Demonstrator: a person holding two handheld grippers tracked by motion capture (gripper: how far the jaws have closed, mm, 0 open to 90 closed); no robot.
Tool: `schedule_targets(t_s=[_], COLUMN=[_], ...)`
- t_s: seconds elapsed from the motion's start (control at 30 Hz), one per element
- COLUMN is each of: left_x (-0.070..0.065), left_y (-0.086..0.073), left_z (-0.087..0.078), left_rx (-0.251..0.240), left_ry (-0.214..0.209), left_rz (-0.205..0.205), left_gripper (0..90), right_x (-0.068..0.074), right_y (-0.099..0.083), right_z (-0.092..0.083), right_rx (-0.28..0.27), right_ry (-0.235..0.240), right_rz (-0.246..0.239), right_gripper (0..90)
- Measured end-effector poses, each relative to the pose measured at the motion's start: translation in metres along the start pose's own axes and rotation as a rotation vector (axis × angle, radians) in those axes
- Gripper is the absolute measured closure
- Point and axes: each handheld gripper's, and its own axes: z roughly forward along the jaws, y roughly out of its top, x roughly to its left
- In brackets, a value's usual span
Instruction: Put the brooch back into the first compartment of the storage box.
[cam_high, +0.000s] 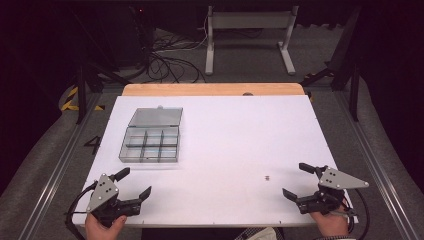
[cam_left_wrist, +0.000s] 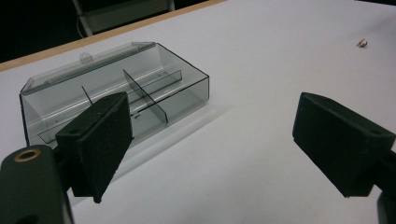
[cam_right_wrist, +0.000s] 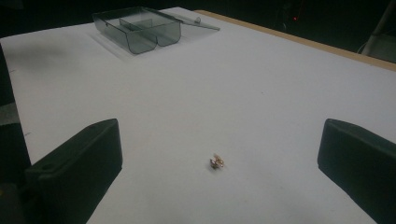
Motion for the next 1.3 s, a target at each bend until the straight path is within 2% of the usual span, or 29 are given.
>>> schedule_targets(t_s=[0.07,0.1,0.27,0.43,0.67,0.73,0.83,1.07,1.1,1.13,1.17,1.3], left_x=[0.000,-0.001,-0.004,-0.008,-0.010,-0.011,-0.012,-0.014,-0.013,-0.014,-0.014,-0.015], left_y=[0.001,0.004,0.012,0.019,0.028,0.031,0.034,0.038,0.038,0.039,0.039,0.041], left_z=[0.001,0.004,0.009,0.015,0.019,0.021,0.023,0.025,0.025,0.025,0.026,0.029], left_rx=[0.000,0.001,0.003,0.009,0.007,0.007,0.008,0.009,0.007,0.008,0.010,0.010], left_ry=[0.001,-0.003,-0.020,-0.034,-0.056,-0.064,-0.068,-0.080,-0.079,-0.082,-0.083,-0.103], left_rz=[0.006,-0.015,-0.019,0.000,0.007,-0.004,0.007,0.001,0.011,0.003,0.014,0.014], left_gripper=[12.9,13.0,13.4,13.5,13.4,13.5,13.5,13.6,13.6,13.6,13.7,13.7], right_x=[0.000,0.000,0.000,-0.001,-0.001,-0.001,-0.001,-0.001,-0.001,-0.001,-0.001,-0.001], right_y=[0.000,0.000,0.000,0.000,-0.001,-0.001,-0.001,-0.001,-0.001,-0.001,-0.001,-0.001], right_z=[0.000,0.000,0.001,0.001,0.001,0.002,0.002,0.002,0.002,0.002,0.002,0.002], right_rx=[0.002,0.003,0.004,0.005,0.008,0.010,0.013,0.012,0.012,0.011,0.012,0.012], right_ry=[-0.001,-0.001,0.001,0.004,0.007,0.008,0.008,0.010,0.011,0.011,0.011,0.010], right_rz=[-0.001,0.000,0.000,0.001,0.003,0.004,0.003,0.005,0.005,0.005,0.004,0.005], right_gripper=[0.7,0.7,0.7,0.7,0.7,0.7,0.7,0.7,0.7,0.7,0.6,0.7])
